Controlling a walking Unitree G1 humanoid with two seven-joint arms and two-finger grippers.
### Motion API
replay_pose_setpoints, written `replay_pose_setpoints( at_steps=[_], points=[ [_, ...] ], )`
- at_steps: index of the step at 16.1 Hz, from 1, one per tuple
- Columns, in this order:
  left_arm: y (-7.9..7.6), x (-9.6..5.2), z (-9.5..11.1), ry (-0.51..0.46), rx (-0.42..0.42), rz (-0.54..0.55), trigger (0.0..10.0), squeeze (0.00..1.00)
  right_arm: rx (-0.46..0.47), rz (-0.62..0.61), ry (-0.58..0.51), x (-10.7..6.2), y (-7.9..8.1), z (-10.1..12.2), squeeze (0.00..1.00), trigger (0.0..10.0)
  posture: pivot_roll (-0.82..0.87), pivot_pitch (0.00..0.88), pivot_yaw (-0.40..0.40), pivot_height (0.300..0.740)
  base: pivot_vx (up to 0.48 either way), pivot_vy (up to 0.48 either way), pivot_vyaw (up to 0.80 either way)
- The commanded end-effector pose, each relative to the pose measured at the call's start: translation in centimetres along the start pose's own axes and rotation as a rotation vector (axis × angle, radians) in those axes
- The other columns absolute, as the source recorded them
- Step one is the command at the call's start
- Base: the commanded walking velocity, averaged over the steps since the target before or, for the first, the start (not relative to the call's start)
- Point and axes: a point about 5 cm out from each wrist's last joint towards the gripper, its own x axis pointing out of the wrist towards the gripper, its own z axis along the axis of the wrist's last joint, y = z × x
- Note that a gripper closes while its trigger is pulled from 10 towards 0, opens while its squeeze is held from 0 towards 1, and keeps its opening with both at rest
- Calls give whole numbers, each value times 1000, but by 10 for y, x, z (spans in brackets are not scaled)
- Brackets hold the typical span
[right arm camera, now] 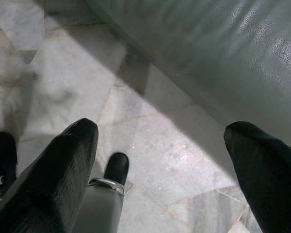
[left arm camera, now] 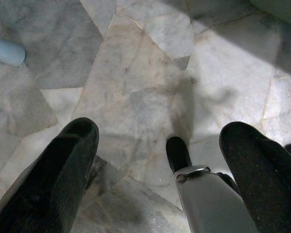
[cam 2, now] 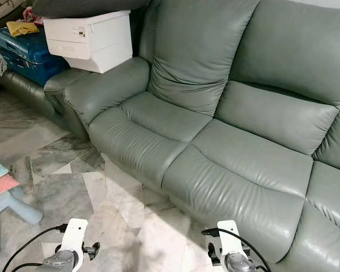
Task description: Move the pillow to the sofa
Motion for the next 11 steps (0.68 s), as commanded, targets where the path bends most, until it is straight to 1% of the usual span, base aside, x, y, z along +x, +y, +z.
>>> replay_pose_setpoints(
  at_steps=[1, 7, 9, 10, 11],
  points=[
    [3, 0, -3, 17, -1, 8, 10000, 0, 6, 12, 3, 0, 3, -1, 0, 10000, -156, 0, 46, 740, 0, 0, 0],
    [1, 0, -2, 7, 2, 10, 10000, 0, 10, 13, 13, 0, 1, -3, 0, 10000, -159, 0, 46, 740, 0, 0, 0],
    [2, 0, -1, 2, 3, 12, 10000, 0, 13, 13, 14, 0, 1, -3, 0, 10000, -159, 0, 45, 740, 0, 0, 0],
    [5, 0, 0, -7, 10, 18, 10000, 0, 0, 14, 14, 0, 0, -2, 0, 10000, -160, 0, 44, 740, 0, 0, 0],
    [7, -1, 0, -7, -21, 21, 10000, 0, -7, 14, 12, 0, 0, -2, 0, 10000, -160, 0, 44, 740, 0, 0, 0]
  ],
)
